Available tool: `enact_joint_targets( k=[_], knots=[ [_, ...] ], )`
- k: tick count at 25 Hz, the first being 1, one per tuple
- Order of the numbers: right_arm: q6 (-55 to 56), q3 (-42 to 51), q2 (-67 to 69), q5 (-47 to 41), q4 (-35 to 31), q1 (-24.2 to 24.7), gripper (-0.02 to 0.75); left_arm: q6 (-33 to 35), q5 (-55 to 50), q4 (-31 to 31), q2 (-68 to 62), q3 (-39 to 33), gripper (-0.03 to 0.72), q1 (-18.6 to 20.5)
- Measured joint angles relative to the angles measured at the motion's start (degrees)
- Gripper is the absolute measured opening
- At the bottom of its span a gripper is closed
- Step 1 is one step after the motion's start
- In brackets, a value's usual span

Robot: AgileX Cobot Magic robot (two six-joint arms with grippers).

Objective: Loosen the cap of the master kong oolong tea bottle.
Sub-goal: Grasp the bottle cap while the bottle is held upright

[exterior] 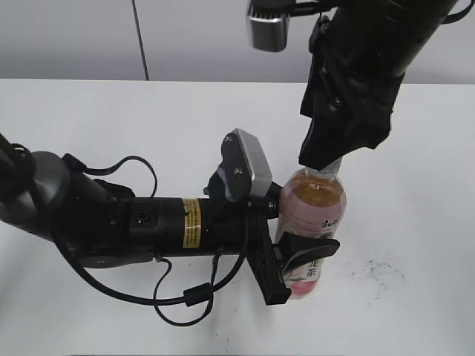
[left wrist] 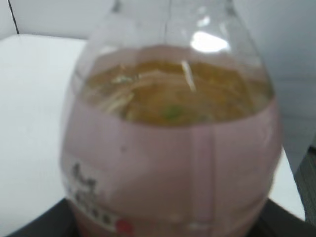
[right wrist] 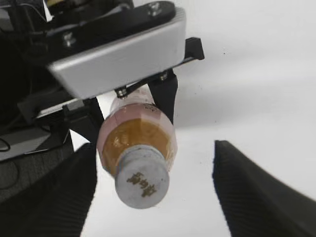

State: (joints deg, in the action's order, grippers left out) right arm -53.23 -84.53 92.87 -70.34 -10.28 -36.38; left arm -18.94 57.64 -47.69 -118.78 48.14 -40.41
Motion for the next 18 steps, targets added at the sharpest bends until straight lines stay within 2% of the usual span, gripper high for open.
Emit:
enact_joint_targets(
  k=[2,6,12,15,18],
  knots=[
    [3.71,-0.20,0.00,0.06,-0.67,0.00,0.606,0.00,0.00,-0.05,0.00,0.00,0.385,0.00],
    [20.21,-0.79,0.00,0.16,-1.82,0.00,0.563,0.00,0.00,-0.09,0.00,0.00,0.385,0.00],
    [58.13,-1.39,-0.02,0.16,-1.82,0.00,0.543,0.00,-0.05,-0.09,0.00,0.00,0.385,0.00],
    [65.42,-1.44,-0.02,0.16,-0.78,0.00,0.531,0.00,-0.05,-0.09,0.00,0.00,0.385,0.00],
    [67.98,-1.22,-0.02,0.22,0.91,0.00,0.506,0.00,-0.05,-0.09,0.00,0.00,0.385,0.00]
  ],
)
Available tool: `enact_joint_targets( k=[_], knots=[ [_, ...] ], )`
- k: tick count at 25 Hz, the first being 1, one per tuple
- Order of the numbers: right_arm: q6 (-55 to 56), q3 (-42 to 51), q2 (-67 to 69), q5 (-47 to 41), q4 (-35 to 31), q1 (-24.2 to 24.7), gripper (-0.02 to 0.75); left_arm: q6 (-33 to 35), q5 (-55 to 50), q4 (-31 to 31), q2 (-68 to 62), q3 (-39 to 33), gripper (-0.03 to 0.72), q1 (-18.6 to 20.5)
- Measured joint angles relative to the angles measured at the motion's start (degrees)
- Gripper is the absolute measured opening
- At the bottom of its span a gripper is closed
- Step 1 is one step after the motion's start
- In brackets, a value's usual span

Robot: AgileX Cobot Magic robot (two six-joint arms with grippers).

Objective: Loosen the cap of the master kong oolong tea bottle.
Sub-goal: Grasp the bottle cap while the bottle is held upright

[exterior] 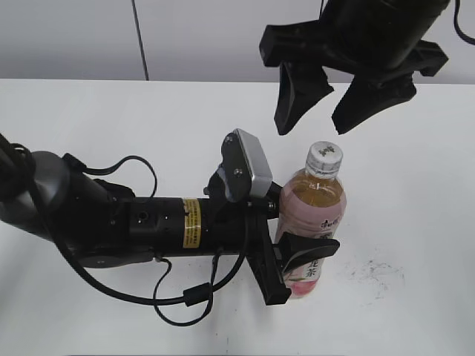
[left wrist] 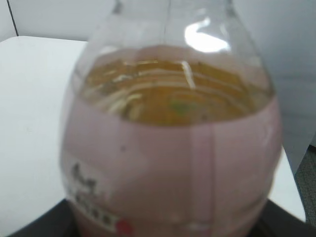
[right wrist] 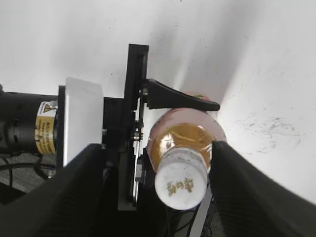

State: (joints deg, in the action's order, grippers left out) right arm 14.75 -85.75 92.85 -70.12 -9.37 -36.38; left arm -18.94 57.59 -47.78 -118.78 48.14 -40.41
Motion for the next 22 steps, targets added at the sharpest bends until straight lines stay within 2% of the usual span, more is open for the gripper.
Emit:
enact_joint_targets(
  k=[8,10,12,13,16,22],
  knots=[
    [0.97,4.22,0.00,0.00,0.72,0.00,0.459,0.00,0.00,0.00,0.00,0.00,0.385,0.00],
    [0.97,4.22,0.00,0.00,0.72,0.00,0.403,0.00,0.00,0.00,0.00,0.00,0.385,0.00],
    [-0.01,4.22,0.00,0.00,0.85,0.00,0.277,0.00,0.00,0.00,0.00,0.00,0.385,0.00],
    [-1.67,4.22,0.00,-0.05,0.91,0.00,0.272,0.00,0.00,0.00,0.00,0.00,0.385,0.00],
    [-13.43,4.22,0.00,-0.05,0.44,0.00,0.272,0.00,0.00,0.00,0.00,0.00,0.385,0.00],
    [-55.52,4.22,0.00,-0.05,-1.12,0.00,0.272,0.12,0.00,-0.31,0.00,0.00,0.385,0.00]
  ],
)
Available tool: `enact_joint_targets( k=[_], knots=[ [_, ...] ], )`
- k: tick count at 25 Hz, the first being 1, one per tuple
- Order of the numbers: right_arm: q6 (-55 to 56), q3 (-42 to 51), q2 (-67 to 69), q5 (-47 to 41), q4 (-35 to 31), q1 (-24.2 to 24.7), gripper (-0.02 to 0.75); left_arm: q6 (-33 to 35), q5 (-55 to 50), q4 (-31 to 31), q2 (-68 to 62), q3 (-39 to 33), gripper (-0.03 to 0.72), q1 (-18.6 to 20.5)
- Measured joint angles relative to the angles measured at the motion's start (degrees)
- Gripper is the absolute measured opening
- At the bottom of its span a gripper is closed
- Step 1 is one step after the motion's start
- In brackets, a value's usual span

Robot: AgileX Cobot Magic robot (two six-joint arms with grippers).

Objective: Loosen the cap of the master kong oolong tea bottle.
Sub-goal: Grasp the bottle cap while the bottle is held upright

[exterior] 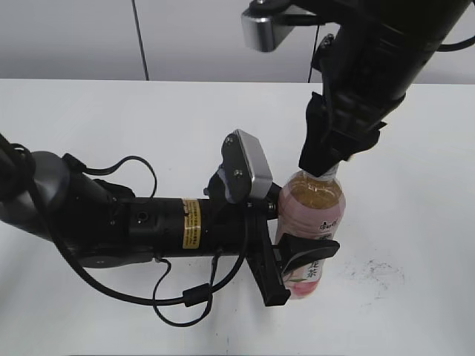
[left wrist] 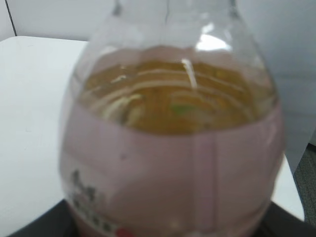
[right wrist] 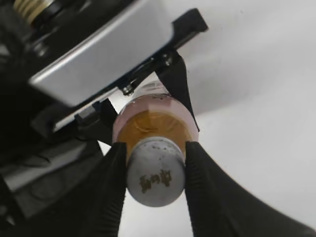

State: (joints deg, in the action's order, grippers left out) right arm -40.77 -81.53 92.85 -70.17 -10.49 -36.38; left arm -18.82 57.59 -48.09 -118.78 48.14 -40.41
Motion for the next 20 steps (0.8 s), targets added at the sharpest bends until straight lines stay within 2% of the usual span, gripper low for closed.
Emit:
enact_joint_targets(
  k=[2,4,7,9,12,14,16,20],
  knots=[
    [-14.22,0.00,-0.04,0.00,0.05,0.00,0.272,0.00,0.00,0.00,0.00,0.00,0.385,0.00],
    [-21.74,0.00,-0.04,0.00,0.05,0.00,0.272,0.00,0.00,0.00,0.00,0.00,0.385,0.00],
    [-24.48,0.00,-0.04,-0.05,0.05,0.00,0.272,-0.05,-0.05,0.05,0.00,0.00,0.385,0.00],
    [-22.71,0.00,-0.04,-0.05,0.05,0.00,0.329,-0.05,-0.05,0.10,0.00,0.00,0.385,0.00],
    [-14.24,-0.05,-0.04,0.01,-0.25,0.00,0.558,-0.05,-0.05,0.10,0.00,0.00,0.385,0.00],
    [-4.10,-1.12,-0.04,0.01,-0.45,0.00,0.624,-0.05,-0.05,0.10,0.00,0.00,0.385,0.00],
    [12.18,-3.14,-0.04,0.01,-0.22,0.00,0.614,-0.05,-0.05,0.10,0.00,0.00,0.385,0.00],
    [40.77,-6.91,-0.23,0.12,1.37,0.00,0.524,-0.05,-0.05,0.10,0.00,0.00,0.385,0.00]
  ],
)
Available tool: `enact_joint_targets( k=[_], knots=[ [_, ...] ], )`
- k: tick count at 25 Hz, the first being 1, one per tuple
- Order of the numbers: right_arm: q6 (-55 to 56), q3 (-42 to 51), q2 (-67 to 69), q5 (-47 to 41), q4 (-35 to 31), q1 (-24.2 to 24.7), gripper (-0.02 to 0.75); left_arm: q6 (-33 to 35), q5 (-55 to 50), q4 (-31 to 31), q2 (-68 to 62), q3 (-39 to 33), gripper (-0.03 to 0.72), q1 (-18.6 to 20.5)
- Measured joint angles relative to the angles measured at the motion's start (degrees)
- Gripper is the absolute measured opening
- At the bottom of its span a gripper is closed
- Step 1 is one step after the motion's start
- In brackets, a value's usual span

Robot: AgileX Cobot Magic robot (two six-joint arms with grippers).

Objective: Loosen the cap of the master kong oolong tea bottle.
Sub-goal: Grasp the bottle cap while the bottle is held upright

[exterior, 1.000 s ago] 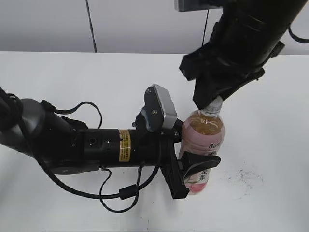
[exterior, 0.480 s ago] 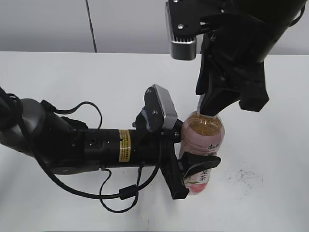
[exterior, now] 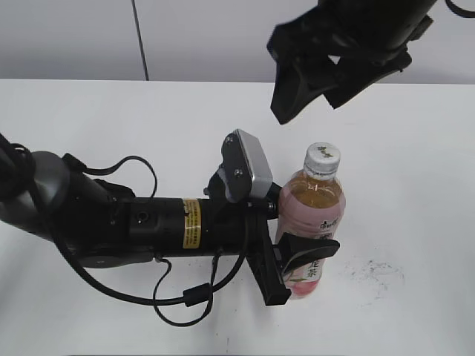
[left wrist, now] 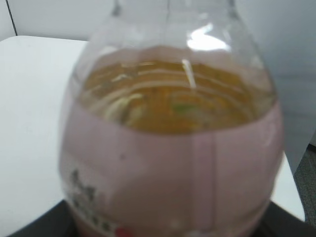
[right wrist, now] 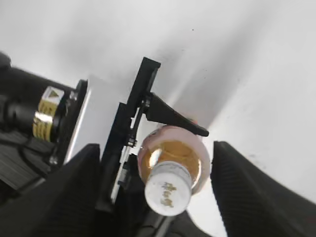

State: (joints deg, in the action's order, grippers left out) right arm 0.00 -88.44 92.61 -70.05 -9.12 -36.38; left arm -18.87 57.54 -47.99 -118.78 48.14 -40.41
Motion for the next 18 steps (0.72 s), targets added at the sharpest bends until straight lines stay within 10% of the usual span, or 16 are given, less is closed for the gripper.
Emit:
enact_joint_targets(
  k=[13,15,18],
  knots=[
    [12.15,8.40,-0.39,-0.02,-0.83,0.00,0.403,-0.05,0.00,0.00,0.00,0.00,0.385,0.00],
    [8.55,8.77,-0.39,-0.02,-0.48,0.00,0.267,-0.05,0.00,0.00,0.00,0.00,0.385,0.00],
    [-7.00,8.77,-0.39,0.03,-0.43,0.00,0.276,-0.05,0.00,0.08,0.00,0.00,0.385,0.00]
  ],
)
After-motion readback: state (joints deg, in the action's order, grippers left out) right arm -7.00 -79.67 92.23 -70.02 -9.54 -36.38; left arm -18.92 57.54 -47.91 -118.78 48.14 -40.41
